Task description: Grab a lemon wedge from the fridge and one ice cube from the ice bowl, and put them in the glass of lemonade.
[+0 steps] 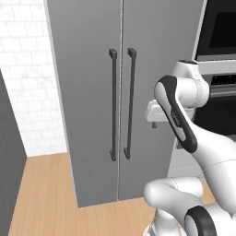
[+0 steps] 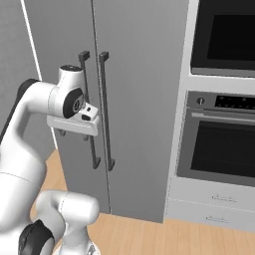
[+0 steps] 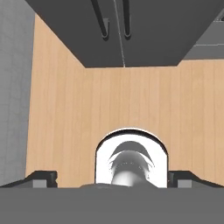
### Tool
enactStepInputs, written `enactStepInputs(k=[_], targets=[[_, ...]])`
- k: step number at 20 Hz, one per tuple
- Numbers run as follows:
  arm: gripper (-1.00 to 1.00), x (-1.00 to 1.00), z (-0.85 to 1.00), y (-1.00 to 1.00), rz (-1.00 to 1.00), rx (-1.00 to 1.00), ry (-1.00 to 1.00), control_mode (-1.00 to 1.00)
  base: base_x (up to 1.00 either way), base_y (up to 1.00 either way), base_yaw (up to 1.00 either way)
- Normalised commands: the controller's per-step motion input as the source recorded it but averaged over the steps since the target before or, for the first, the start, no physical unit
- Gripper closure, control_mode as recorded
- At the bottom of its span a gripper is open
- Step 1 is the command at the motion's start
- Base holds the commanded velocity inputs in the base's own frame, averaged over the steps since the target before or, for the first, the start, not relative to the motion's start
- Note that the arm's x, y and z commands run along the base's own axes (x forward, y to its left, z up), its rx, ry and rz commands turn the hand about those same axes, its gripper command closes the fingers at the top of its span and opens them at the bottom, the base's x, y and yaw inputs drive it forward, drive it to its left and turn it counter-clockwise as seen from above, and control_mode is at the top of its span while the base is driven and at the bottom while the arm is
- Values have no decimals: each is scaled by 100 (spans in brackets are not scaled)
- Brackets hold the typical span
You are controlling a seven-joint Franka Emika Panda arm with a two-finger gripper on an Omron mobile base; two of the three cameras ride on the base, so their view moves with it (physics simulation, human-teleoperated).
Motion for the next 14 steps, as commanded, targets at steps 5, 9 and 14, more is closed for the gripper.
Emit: enactStepInputs(k=[5,9,14], targets=[[-100,11,2,0,7,-4,6,-100,0,0,0],[-100,65,19,0,21,-10,1,-100,0,0,0],[-100,70,50,7,9,-17,1,-100,0,0,0]])
